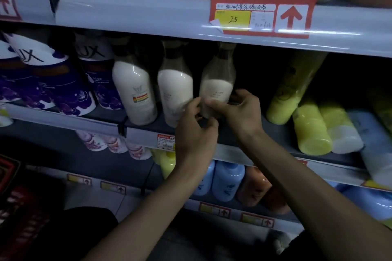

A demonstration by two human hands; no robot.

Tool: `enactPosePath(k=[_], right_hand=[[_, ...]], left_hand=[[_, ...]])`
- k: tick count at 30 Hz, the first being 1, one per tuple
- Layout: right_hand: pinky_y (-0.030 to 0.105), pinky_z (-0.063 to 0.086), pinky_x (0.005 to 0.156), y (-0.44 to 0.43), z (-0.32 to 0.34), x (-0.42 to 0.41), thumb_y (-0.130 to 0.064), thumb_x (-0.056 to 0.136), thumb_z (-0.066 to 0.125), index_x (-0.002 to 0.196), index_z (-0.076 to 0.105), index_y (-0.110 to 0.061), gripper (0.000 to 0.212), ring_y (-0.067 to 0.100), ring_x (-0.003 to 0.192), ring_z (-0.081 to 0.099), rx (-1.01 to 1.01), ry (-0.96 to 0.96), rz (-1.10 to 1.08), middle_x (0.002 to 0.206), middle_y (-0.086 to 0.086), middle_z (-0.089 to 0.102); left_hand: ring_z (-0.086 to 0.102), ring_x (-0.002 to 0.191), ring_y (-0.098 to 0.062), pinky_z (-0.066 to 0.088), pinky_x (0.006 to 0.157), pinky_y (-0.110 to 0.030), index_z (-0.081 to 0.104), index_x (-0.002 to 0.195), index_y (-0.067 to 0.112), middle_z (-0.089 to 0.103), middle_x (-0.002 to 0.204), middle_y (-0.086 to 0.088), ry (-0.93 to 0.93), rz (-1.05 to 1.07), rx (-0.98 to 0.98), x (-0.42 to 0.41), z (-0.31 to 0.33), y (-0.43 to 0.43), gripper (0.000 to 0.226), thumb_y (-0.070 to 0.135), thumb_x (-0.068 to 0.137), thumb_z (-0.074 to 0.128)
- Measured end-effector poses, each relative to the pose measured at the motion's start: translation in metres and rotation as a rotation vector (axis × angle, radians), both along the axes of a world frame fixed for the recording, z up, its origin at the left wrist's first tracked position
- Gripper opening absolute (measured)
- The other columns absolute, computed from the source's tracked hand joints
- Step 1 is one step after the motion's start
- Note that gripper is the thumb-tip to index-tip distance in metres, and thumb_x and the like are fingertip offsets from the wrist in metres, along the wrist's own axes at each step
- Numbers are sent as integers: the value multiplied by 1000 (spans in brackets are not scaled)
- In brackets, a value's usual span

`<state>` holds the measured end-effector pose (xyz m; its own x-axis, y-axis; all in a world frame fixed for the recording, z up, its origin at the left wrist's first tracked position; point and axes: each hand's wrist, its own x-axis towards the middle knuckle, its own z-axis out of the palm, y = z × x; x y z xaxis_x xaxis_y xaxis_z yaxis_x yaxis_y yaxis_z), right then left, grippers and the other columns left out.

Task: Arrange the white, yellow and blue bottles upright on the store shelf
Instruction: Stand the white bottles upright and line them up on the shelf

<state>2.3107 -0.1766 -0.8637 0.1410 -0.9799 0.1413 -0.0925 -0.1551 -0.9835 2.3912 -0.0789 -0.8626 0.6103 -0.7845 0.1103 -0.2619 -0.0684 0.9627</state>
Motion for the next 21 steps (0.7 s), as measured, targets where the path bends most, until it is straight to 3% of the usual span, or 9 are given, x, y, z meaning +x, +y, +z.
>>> enactPosePath(k=[3, 5, 8, 14, 18, 21], right_hand=[[46, 65, 78, -1, 3, 13, -41, 64, 95, 95, 76, -12, 47, 14, 83, 78, -9, 46, -36, 87, 0, 79], [45, 65, 77, 0, 4, 21, -53, 59, 90, 91, 76, -15, 52, 14, 81, 77, -27, 64, -58, 84, -2, 79], [44, 64, 79, -2, 3, 26, -47, 65, 92, 94, 75, -14, 48, 14, 82, 76, -19, 94, -75, 86, -2, 78], [44, 62, 89, -5, 3, 29, -43, 73, 89, 110, 75, -12, 50, 16, 94, 74, -33, 104, -74, 100, 0, 78], [46, 62, 88, -1, 5, 32, -58, 69, 79, 110, 74, -14, 61, 20, 95, 75, -49, 160, -79, 100, 2, 78], [48, 61, 89, -1, 4, 31, -51, 71, 83, 111, 73, -12, 56, 23, 96, 75, -15, 192, -62, 101, 6, 78]], left_hand=[[63, 121, -11, 54, 101, -39, 50, 143, 39, 67, 130, 12, -67, 9, 64, -4, 2, -2, 56, 17, 92, 57], [61, 125, -14, 53, 103, -45, 45, 146, 42, 65, 134, 11, -99, 13, 79, -5, 2, -2, 64, 27, 85, 53], [60, 129, -11, 53, 105, -46, 41, 149, 47, 63, 138, 15, -93, 8, 83, -4, 1, -2, 71, 32, 80, 50], [60, 127, -8, 50, 109, -37, 46, 150, 40, 65, 137, 11, -51, 2, 50, 1, 1, -2, 68, 10, 90, 57], [63, 118, -3, 50, 101, -26, 53, 146, 37, 68, 125, 15, -24, -17, 25, 4, 2, -2, 64, 5, 91, 57], [68, 111, -5, 56, 97, -32, 60, 139, 32, 73, 117, 11, -25, -16, 1, 9, 2, -3, 58, 5, 88, 57]])
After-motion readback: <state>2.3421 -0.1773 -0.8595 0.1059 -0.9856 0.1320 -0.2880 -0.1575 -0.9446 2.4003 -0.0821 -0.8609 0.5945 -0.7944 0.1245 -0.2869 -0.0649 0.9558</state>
